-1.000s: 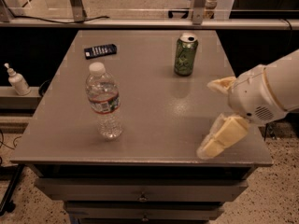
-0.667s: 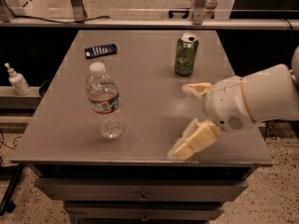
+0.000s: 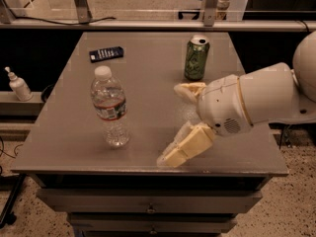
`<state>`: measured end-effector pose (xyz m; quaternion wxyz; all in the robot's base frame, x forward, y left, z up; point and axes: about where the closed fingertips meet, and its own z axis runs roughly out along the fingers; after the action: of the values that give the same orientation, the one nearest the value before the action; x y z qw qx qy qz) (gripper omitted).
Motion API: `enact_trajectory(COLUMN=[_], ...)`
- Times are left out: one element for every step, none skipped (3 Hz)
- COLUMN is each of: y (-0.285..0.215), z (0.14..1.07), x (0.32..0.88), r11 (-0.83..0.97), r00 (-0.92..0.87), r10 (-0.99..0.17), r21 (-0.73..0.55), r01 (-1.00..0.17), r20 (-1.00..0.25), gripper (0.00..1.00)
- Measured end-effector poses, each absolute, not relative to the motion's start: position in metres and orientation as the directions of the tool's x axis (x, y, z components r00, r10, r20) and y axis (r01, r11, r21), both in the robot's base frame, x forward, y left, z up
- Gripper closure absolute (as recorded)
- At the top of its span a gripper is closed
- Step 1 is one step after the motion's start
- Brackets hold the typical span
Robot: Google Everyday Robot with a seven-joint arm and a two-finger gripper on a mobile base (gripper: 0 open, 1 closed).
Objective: Move water bottle near green can
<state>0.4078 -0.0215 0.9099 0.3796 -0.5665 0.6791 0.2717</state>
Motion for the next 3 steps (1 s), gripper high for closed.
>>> enact_trajectory(y=[-0.022,-0.001,0.039], z=[0.908,0.899,0.891], x=[0.41,0.422,0.435], r11=[0.235,0.246,0.238], r00=[-0.063,-0.04,-0.021], r10=[-0.515,-0.411,-0.27], r21=[-0.07,-0.069,-0.045], r01=[-0.969,-0.967,-0.97], r20=[-0.855,-0.911,-0.963], gripper=[0.0,0.0,0.0])
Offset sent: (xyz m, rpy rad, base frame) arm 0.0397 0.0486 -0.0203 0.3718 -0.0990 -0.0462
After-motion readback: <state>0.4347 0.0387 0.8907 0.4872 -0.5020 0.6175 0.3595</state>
